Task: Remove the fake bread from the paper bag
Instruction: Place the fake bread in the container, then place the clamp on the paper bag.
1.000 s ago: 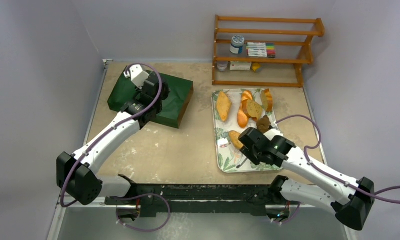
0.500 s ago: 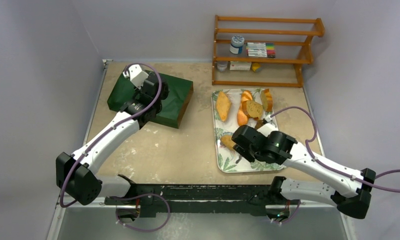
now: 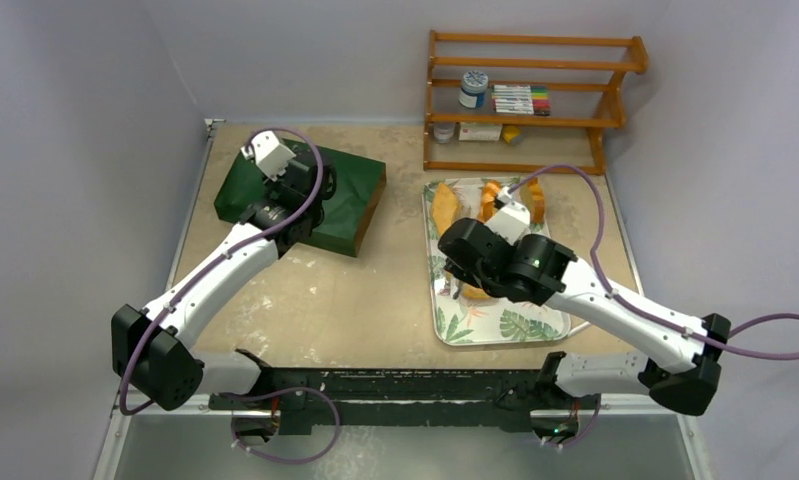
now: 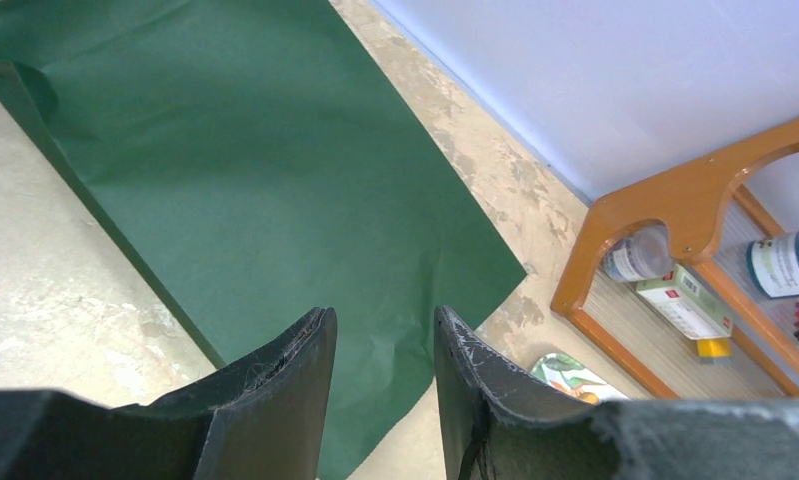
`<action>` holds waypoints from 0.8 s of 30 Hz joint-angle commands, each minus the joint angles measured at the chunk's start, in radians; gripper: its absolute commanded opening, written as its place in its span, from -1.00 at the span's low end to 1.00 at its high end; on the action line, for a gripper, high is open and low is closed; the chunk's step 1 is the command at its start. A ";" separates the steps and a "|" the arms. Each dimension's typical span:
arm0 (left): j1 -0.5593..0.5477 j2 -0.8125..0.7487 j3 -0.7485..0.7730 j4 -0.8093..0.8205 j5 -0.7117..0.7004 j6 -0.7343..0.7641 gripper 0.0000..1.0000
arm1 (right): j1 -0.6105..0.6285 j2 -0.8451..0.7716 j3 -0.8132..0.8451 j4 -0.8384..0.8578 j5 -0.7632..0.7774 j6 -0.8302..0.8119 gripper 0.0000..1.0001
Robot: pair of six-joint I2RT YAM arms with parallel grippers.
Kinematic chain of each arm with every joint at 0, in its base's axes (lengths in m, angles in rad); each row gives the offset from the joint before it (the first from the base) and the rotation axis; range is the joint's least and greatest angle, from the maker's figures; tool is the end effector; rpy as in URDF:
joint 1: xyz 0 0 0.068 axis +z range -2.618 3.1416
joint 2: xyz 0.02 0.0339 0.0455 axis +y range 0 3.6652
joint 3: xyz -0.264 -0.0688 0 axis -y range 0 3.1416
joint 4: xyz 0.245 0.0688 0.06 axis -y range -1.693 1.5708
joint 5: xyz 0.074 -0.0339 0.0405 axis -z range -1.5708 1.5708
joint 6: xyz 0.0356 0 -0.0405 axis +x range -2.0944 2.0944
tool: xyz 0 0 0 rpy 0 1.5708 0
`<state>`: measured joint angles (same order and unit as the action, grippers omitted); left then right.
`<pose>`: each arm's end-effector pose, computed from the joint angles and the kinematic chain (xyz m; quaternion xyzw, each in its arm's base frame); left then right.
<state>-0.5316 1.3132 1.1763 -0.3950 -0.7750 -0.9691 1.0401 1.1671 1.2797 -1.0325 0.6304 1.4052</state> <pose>0.2620 -0.1252 0.3444 -0.3575 0.7439 -0.0735 0.5599 0.1271 0.1750 0.3617 0.2610 0.8679 0.1855 0.3798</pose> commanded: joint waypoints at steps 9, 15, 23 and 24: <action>0.132 -0.081 -0.085 -0.083 0.007 -0.080 -0.20 | -0.088 0.151 -0.046 0.583 -0.184 -0.602 -0.55; 0.197 -0.093 -0.115 -0.096 0.027 -0.079 -0.20 | -0.137 0.247 -0.067 0.706 -0.307 -0.696 -0.55; 0.218 -0.073 -0.112 -0.090 0.025 -0.070 -0.20 | -0.152 0.356 -0.061 0.820 -0.391 -0.764 -0.56; 0.220 -0.071 -0.112 -0.088 0.024 -0.067 -0.20 | -0.153 0.368 -0.058 0.831 -0.397 -0.770 -0.56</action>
<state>-0.3252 1.2484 1.0622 -0.5026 -0.7467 -1.0374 0.8944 1.5280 1.2087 -0.3328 0.2848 0.7013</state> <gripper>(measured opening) 0.403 0.303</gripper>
